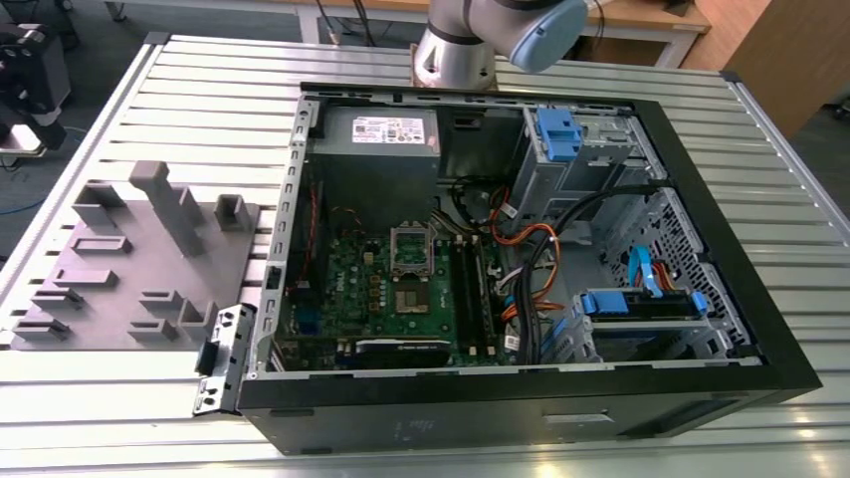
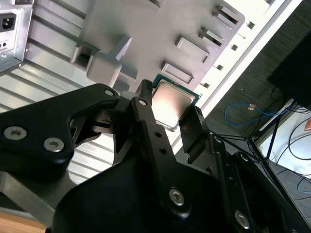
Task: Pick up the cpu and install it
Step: 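Pick up the cpu and move it towards the insertion slot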
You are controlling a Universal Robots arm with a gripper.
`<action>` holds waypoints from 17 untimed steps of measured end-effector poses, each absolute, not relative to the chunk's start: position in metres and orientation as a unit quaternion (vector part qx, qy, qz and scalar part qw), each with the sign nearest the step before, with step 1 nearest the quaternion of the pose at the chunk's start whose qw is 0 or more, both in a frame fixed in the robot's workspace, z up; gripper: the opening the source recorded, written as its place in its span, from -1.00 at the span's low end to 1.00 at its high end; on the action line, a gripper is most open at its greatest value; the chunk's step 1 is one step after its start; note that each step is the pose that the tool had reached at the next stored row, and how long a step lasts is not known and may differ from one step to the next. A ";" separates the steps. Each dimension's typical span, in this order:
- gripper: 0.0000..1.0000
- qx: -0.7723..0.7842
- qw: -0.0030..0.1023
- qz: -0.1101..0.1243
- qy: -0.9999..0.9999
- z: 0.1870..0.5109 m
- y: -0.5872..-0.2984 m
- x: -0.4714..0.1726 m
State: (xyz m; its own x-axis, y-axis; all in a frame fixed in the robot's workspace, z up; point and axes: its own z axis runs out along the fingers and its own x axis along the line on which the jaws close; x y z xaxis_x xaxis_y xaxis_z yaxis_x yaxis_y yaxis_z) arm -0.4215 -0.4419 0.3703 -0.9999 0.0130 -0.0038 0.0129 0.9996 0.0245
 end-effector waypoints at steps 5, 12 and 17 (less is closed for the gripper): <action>-0.06 0.006 0.000 0.012 1.000 0.370 -0.442 -0.405; -0.06 0.006 -0.001 0.012 1.000 0.370 -0.442 -0.383; -0.06 0.007 -0.001 0.012 1.000 0.370 -0.442 -0.381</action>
